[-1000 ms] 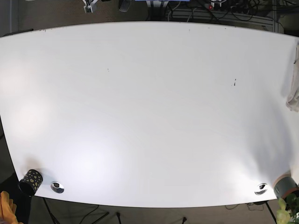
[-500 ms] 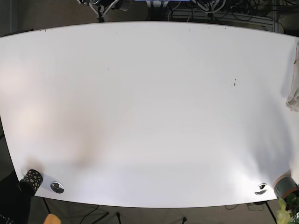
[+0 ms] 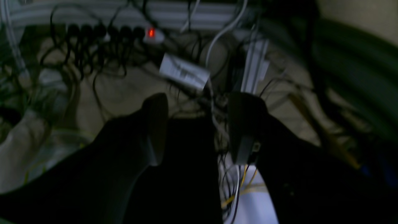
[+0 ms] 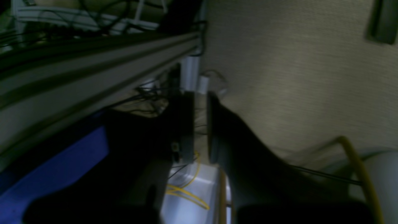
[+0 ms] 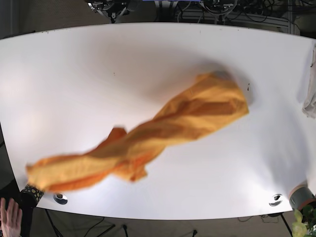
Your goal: Fold the T-shirt properly
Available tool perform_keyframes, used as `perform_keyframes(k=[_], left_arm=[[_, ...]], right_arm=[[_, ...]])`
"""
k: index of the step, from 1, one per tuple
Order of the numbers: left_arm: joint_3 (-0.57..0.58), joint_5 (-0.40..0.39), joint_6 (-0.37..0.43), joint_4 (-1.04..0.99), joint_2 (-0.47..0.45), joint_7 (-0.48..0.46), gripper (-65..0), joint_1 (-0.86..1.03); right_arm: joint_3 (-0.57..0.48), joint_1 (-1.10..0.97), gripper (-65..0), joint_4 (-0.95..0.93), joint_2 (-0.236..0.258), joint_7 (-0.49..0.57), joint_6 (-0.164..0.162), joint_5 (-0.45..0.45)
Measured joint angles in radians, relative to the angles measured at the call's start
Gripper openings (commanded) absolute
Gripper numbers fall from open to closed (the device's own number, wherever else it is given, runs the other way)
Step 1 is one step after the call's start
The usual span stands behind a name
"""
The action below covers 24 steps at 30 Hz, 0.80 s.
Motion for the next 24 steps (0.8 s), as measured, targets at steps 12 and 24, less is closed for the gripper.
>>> perform_keyframes(k=[12,24], left_arm=[[0.003,0.0,-0.002,0.461,-0.002,0.01,-37.1,0.339],[-0.002,-0.001,-0.009,0.972,-0.011,0.015,-37.1,0.673]], right_arm=[[0.001,-0.235,-59.3,0.119,0.032,0.075,0.003,-0.004],[0.011,-0.544,-59.3,0.52,0.061,0.039,-0.012,-0.004]])
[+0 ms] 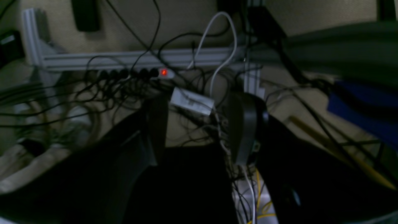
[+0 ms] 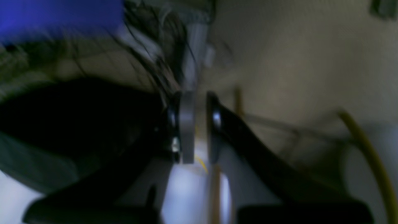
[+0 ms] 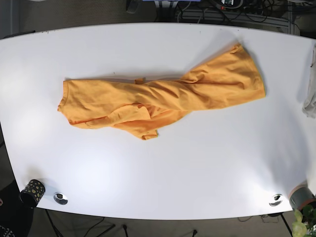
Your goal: Fold the T-shirt properly
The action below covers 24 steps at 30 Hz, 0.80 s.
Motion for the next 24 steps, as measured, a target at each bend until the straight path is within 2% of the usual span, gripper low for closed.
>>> perform_keyframes(k=[3,8,13,19,21,24], left_arm=[[0.0,0.0,-0.001,0.134,0.001,-0.002,-37.1,0.085],[0.0,0.0,-0.006,0.334,-0.002,-0.006,-37.1,0.202],[-0.012,0.0,-0.008,0.499,-0.002,0.005,-37.1,0.299],[-0.045,0.0,0.0,0.689,-0.013,-0.005,-37.1,0.356],[-0.046,0.0,-0.005,0.745,-0.016,0.0,-37.1,0.36],[-0.068,0.0,-0.018,0.809,-0.008,0.0,-37.1,0.36]], right_arm=[[0.074,-0.088,-59.3,0.119,-0.006,-0.028,0.022,0.0],[0.108,-0.201,-59.3,0.293,0.01,-0.027,0.01,0.002],[0.11,-0.316,-59.3,0.446,0.02,-0.034,0.015,0.025],[0.14,-0.457,-59.3,0.625,0.047,-0.039,0.023,0.174],[0.151,-0.49,-59.3,0.678,0.059,-0.034,0.008,0.219],[0.181,-0.525,-59.3,0.76,0.061,-0.043,0.018,0.271]])
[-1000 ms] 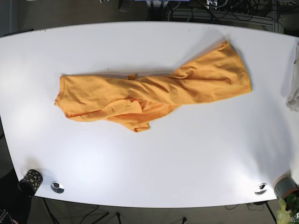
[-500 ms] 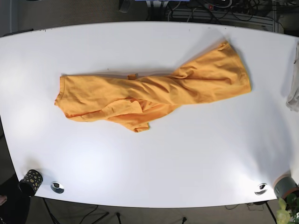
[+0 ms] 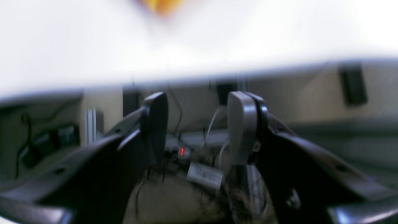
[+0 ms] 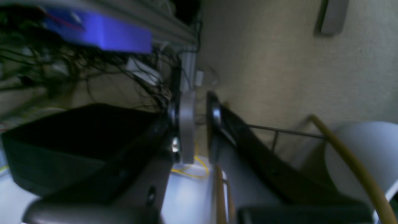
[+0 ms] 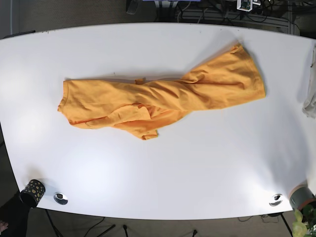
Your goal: Fold the T-shirt properly
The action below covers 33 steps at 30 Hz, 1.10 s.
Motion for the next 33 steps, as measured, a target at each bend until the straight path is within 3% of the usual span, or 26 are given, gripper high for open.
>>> perform_keyframes(k=[3,12,18,22,26,33], left_arm=[[-0.016,-0.007,0.011,0.029,-0.003,-0.005,-37.1,-0.007],[-0.034,-0.165,0.009,0.043,-0.052,0.007,-35.7,-0.116],[-0.038,-0.195,0.016,0.042,-0.063,0.008,-22.2,-0.199],[-0.037,-0.195,0.013,0.041,-0.061,0.011,-18.5,-0.249],[-0.039,-0.195,0.017,0.037,-0.061,0.026,-18.5,-0.313],[-0.039,-0.195,0.013,0.035,-0.061,0.175,-18.5,-0.423]], right_arm=[[0.021,-0.007,-59.3,0.068,0.0,-0.002,-0.001,0.035],[0.108,0.01,-59.3,0.176,-0.01,0.002,-0.002,0.115],[0.107,0.135,-58.8,0.18,-0.008,0.001,0.002,0.175],[0.107,0.223,-58.2,0.179,-0.011,0.001,-0.009,0.179],[0.102,0.338,-50.6,0.182,-0.016,-0.102,0.002,0.18],[0.107,0.561,-40.9,0.192,-0.015,-0.313,-0.001,0.178]])
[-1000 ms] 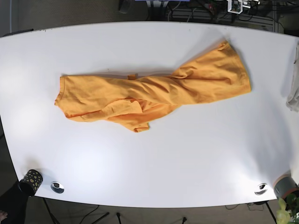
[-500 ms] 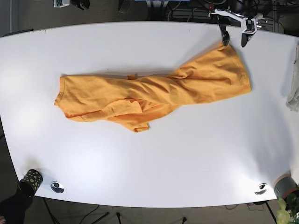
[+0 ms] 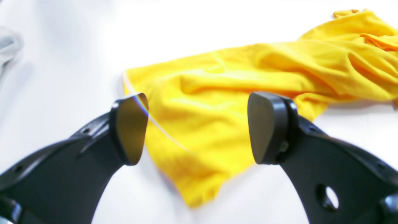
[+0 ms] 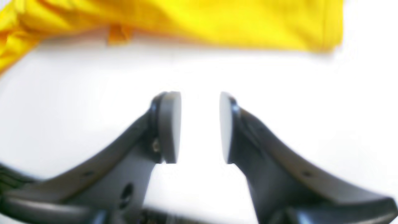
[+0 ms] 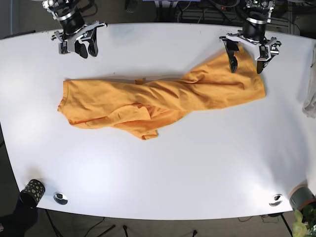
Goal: Fold the T-shirt properly
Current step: 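Lower both grippers onto opposite ends of the orange shirt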
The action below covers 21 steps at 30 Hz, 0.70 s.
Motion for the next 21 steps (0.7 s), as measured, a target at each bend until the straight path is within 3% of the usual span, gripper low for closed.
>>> perform_keyframes(k=[7,14,21], left_arm=[[-0.001,0.0,0.0,-0.017,-0.003,0.036,-18.5,-0.051],[-0.001,0.0,0.003,-0.031,-0.003,0.094,-18.5,-0.092],[0.0,0.0,0.004,-0.031,-0.005,0.116,-18.5,-0.108]], right_arm=[[0.0,0.189,-33.5,-0.001,-0.001,-0.178,0.0,-0.002],[0.001,0.429,-33.1,-0.015,-0.002,-0.373,0.002,-0.002],[0.006,0.638,-33.1,-0.175,-0.033,-0.471,-0.005,0.001]])
